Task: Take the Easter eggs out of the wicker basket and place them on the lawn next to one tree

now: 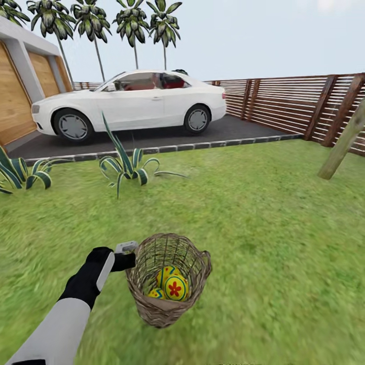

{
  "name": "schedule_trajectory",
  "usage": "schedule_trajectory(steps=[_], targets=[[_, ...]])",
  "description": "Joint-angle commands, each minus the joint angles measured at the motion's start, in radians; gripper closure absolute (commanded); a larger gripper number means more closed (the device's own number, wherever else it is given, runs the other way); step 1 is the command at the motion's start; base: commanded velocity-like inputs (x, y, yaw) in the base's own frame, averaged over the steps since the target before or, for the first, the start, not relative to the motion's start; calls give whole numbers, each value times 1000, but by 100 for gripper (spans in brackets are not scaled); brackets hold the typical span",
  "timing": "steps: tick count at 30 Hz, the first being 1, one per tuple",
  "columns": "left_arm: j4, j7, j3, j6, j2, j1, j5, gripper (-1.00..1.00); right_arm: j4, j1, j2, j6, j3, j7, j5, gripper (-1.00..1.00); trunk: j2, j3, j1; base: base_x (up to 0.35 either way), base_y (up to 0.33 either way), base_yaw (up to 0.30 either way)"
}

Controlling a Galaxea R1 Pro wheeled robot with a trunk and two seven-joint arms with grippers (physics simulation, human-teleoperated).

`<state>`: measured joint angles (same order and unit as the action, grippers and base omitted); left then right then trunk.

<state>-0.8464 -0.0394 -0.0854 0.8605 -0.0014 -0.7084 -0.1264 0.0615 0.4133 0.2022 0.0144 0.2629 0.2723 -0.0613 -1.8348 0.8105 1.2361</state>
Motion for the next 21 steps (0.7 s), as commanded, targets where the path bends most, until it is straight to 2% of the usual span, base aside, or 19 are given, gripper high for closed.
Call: schedule_trajectory(steps=[1, 2, 6, 10, 12, 21], targets=[[-2, 0, -3, 6, 2, 0, -20, 100, 5, -7, 0, 2, 8, 2, 23, -100, 7, -2, -4, 0, 0, -285], [-2, 1, -3, 7, 2, 0, -21, 100, 6, -16, -3, 2, 8, 2, 38, -100, 14, -6, -8, 0, 0, -287], [-1, -1, -4, 10, -5, 1, -22, 100, 6, -22, -9, 1, 7, 2, 44, -100, 42, -18, -23, 0, 0, -287], [-3, -8, -3, 13, -29, 1, -24, 100, 6, -22, -10, 1, 7, 2, 44, -100, 70, -31, -39, 0, 0, -288], [-3, -29, -4, 16, -29, 1, -24, 100, 6, -22, -9, 1, 7, 2, 44, -100, 84, -37, -46, 0, 0, -288], [-1, -31, -4, 17, -29, 6, -24, 100, 6, -22, -10, 1, 7, 2, 43, -100, 147, -65, -81, 0, 0, -288]])
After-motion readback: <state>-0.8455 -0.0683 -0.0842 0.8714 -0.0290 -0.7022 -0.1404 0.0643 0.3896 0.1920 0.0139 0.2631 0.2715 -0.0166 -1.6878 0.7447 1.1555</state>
